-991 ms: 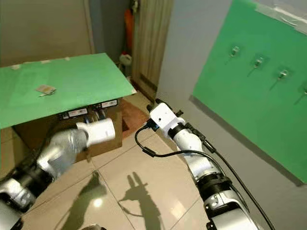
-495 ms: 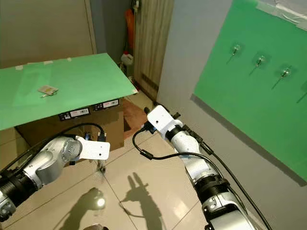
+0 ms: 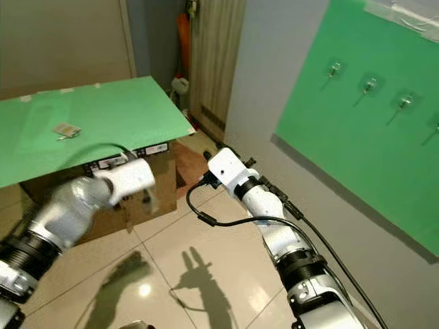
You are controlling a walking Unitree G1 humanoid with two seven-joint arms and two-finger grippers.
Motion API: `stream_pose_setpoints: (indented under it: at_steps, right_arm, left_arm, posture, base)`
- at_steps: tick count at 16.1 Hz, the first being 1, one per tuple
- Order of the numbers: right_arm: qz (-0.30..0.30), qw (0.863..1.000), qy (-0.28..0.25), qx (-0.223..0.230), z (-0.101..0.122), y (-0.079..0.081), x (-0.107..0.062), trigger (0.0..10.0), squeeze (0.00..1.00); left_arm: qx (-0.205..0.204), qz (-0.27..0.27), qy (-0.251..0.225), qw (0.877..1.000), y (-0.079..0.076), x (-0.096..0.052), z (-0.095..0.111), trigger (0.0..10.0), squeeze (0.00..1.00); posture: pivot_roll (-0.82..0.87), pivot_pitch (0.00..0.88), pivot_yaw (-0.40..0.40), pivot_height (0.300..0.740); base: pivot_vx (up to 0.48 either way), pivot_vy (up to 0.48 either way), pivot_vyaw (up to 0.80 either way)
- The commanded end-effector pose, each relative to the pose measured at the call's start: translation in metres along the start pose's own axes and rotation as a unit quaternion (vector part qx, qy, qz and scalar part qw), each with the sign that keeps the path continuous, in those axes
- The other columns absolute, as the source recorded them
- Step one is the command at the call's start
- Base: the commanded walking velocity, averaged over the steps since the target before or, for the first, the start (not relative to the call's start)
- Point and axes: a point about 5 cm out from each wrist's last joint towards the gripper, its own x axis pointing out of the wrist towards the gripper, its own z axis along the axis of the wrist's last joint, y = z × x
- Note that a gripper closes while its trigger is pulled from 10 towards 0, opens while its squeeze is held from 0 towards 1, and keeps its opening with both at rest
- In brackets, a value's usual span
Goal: Hang keys on a hook
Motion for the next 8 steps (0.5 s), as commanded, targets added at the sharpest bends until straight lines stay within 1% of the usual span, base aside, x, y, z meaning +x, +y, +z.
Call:
stream_pose_setpoints:
  at_steps: [1, 3, 5, 6, 8]
  right_arm:
    - [-0.002, 1.0, 0.001, -0.006, 0.0, -0.003, -0.002, 10.0, 0.0]
    - [0.032, 0.999, -0.001, -0.025, 0.001, 0.004, 0.0, 10.0, 0.0]
    - [0.043, 0.999, -0.003, -0.03, 0.003, 0.006, 0.002, 10.0, 0.0]
    - [0.043, 0.999, -0.002, -0.028, 0.003, 0.006, 0.003, 10.0, 0.0]
    - [0.051, 0.998, -0.001, -0.024, 0.003, 0.012, 0.001, 10.0, 0.0]
  left_arm:
    - [-0.006, 0.018, 0.001, 1.0, 0.009, -0.001, 0.0, 0.0, 0.0]
    - [-0.01, 0.033, -0.021, 0.999, 0.027, -0.006, 0.013, 0.0, 0.0]
    - [-0.016, 0.047, -0.045, 0.998, 0.036, -0.01, 0.024, 0.0, 0.0]
    - [-0.005, 0.042, -0.06, 0.997, 0.037, -0.011, 0.03, 0.0, 0.0]
    - [0.016, 0.021, -0.06, 0.998, 0.037, -0.01, 0.032, 0.0, 0.0]
  posture:
    - [0.0, 0.027, -0.05, 0.74]
    - [0.01, 0.025, -0.052, 0.74]
    - [0.01, 0.026, -0.048, 0.74]
    - [0.01, 0.027, -0.048, 0.74]
    - [0.02, 0.03, -0.042, 0.74]
  base:
    - [0.0, 0.0, 0.0]
    - [0.0, 0.0, 0.0]
    - [0.0, 0.0, 0.0]
    - [0.0, 0.0, 0.0]
    - [0.0, 0.0, 0.0]
